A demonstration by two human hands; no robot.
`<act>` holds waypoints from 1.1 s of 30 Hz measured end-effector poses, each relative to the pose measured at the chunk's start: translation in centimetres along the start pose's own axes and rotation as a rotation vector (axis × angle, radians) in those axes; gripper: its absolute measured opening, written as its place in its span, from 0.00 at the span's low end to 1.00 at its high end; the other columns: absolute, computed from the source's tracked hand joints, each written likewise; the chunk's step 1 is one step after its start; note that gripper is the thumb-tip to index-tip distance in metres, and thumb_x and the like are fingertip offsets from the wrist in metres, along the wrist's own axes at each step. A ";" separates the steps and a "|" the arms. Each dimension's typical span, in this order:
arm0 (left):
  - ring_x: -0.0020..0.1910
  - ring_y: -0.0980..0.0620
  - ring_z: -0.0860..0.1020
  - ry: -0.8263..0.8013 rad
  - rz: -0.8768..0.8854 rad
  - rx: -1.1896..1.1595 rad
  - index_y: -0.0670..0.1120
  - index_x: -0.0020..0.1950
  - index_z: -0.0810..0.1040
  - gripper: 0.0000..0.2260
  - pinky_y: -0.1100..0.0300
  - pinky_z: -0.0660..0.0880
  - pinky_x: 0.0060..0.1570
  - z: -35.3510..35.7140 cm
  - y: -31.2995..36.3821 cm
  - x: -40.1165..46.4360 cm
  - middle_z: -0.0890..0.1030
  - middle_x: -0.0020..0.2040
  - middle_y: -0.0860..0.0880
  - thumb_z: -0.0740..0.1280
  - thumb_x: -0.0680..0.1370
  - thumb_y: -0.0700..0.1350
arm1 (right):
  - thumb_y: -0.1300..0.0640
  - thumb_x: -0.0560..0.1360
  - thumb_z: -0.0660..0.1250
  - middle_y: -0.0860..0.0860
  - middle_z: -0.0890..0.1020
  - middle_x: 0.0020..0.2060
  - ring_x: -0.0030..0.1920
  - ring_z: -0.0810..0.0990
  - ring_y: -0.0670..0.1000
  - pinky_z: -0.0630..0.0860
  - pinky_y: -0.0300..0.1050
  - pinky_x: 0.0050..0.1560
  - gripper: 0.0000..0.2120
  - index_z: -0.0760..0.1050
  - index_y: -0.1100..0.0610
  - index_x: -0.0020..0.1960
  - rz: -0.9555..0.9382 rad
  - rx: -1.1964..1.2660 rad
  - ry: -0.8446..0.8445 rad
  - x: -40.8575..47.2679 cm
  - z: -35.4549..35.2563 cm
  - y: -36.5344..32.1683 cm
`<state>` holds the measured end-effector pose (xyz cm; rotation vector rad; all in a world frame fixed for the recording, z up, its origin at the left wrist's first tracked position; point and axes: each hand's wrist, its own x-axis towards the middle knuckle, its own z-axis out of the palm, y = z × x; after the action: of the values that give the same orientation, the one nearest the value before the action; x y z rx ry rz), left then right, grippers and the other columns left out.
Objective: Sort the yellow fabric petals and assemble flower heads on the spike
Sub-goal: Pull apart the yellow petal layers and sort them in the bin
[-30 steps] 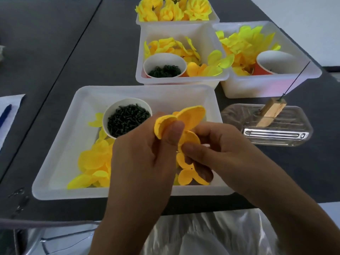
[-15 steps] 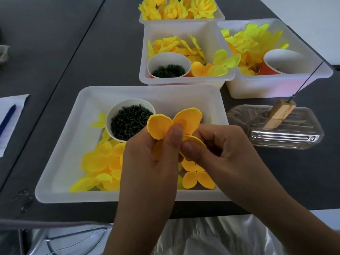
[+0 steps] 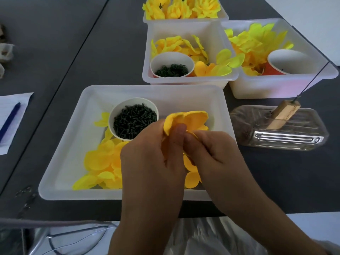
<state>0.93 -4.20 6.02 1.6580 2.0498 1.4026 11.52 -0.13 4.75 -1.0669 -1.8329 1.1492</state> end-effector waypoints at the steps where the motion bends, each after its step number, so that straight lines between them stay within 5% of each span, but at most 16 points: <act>1: 0.31 0.55 0.78 -0.029 -0.042 -0.050 0.51 0.34 0.71 0.15 0.68 0.70 0.28 -0.2 -0.1 0.1 0.75 0.26 0.53 0.61 0.79 0.53 | 0.46 0.77 0.57 0.47 0.67 0.23 0.26 0.65 0.46 0.63 0.47 0.28 0.20 0.65 0.51 0.28 0.023 -0.004 -0.045 0.0 -0.3 0.1; 5: 0.24 0.60 0.73 -0.258 -0.244 -0.355 0.50 0.32 0.74 0.17 0.73 0.66 0.25 -1.2 -0.9 0.8 0.75 0.24 0.55 0.63 0.78 0.57 | 0.35 0.74 0.53 0.48 0.72 0.27 0.27 0.70 0.45 0.68 0.42 0.29 0.24 0.70 0.55 0.37 0.070 -0.118 -0.180 0.7 -2.7 -0.1; 8: 0.25 0.59 0.72 -0.382 -0.341 -0.539 0.46 0.42 0.76 0.13 0.68 0.69 0.26 -1.2 -1.3 1.3 0.76 0.26 0.53 0.64 0.73 0.57 | 0.32 0.72 0.53 0.46 0.77 0.33 0.32 0.76 0.46 0.73 0.42 0.32 0.21 0.73 0.48 0.44 0.029 -0.165 -0.203 1.4 -3.5 -0.6; 11: 0.27 0.58 0.77 -0.295 -0.398 -0.520 0.54 0.52 0.71 0.13 0.67 0.72 0.27 -0.1 -1.3 1.1 0.80 0.31 0.51 0.64 0.72 0.58 | 0.39 0.76 0.59 0.48 0.79 0.38 0.37 0.79 0.47 0.79 0.44 0.37 0.16 0.73 0.50 0.48 0.089 -0.055 -0.260 1.2 -2.5 -0.9; 17: 0.33 0.56 0.80 -0.021 -0.292 -0.397 0.56 0.53 0.62 0.10 0.70 0.71 0.26 1.8 -0.4 0.0 0.79 0.36 0.53 0.63 0.79 0.49 | 0.54 0.79 0.59 0.53 0.78 0.35 0.34 0.76 0.54 0.77 0.49 0.33 0.08 0.74 0.56 0.48 0.149 0.076 -0.026 0.3 0.1 -0.7; 21: 0.45 0.58 0.78 0.043 -0.130 -0.133 0.61 0.55 0.55 0.20 0.65 0.74 0.40 1.8 -0.5 0.0 0.74 0.47 0.61 0.67 0.77 0.49 | 0.57 0.79 0.57 0.47 0.76 0.34 0.34 0.74 0.47 0.72 0.42 0.34 0.09 0.76 0.52 0.46 0.085 -0.057 0.096 0.6 -0.4 0.3; 23: 0.55 0.60 0.74 0.074 -0.045 -0.063 0.62 0.57 0.58 0.21 0.66 0.72 0.49 1.5 -0.5 0.3 0.70 0.55 0.60 0.69 0.76 0.48 | 0.55 0.79 0.57 0.44 0.75 0.35 0.36 0.75 0.44 0.70 0.33 0.35 0.09 0.75 0.48 0.46 0.048 -0.123 0.123 0.7 -0.6 0.3; 25: 0.57 0.65 0.70 0.052 0.056 0.015 0.57 0.54 0.69 0.10 0.74 0.67 0.49 1.3 -0.5 0.4 0.72 0.57 0.56 0.68 0.76 0.49 | 0.56 0.80 0.57 0.43 0.77 0.38 0.39 0.76 0.43 0.72 0.31 0.38 0.10 0.75 0.46 0.47 -0.021 -0.173 0.145 0.7 -0.6 0.1; 27: 0.54 0.68 0.72 0.028 0.061 0.034 0.56 0.47 0.75 0.03 0.76 0.67 0.46 1.3 -0.4 0.5 0.76 0.54 0.56 0.67 0.76 0.52 | 0.58 0.80 0.57 0.45 0.77 0.41 0.42 0.77 0.44 0.74 0.34 0.40 0.11 0.74 0.45 0.50 -0.098 -0.224 0.167 0.5 -0.5 -0.1; 30: 0.44 0.63 0.77 0.046 0.003 -0.024 0.56 0.43 0.77 0.05 0.68 0.72 0.40 1.2 -0.1 0.5 0.79 0.44 0.60 0.67 0.75 0.56 | 0.59 0.77 0.58 0.46 0.75 0.42 0.41 0.75 0.45 0.74 0.35 0.41 0.11 0.76 0.48 0.54 -0.166 -0.305 0.190 0.1 -0.4 -0.3; 33: 0.43 0.61 0.79 0.049 -0.028 -0.095 0.58 0.41 0.78 0.04 0.71 0.72 0.39 0.8 0.0 0.5 0.80 0.40 0.61 0.69 0.74 0.55 | 0.59 0.77 0.58 0.47 0.75 0.42 0.41 0.75 0.44 0.74 0.34 0.41 0.11 0.77 0.54 0.55 -0.182 -0.343 0.209 -0.2 -0.5 -0.4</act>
<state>1.23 -3.29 5.74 1.5662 1.9903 1.5203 11.97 -0.24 5.23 -1.1326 -1.9526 0.6055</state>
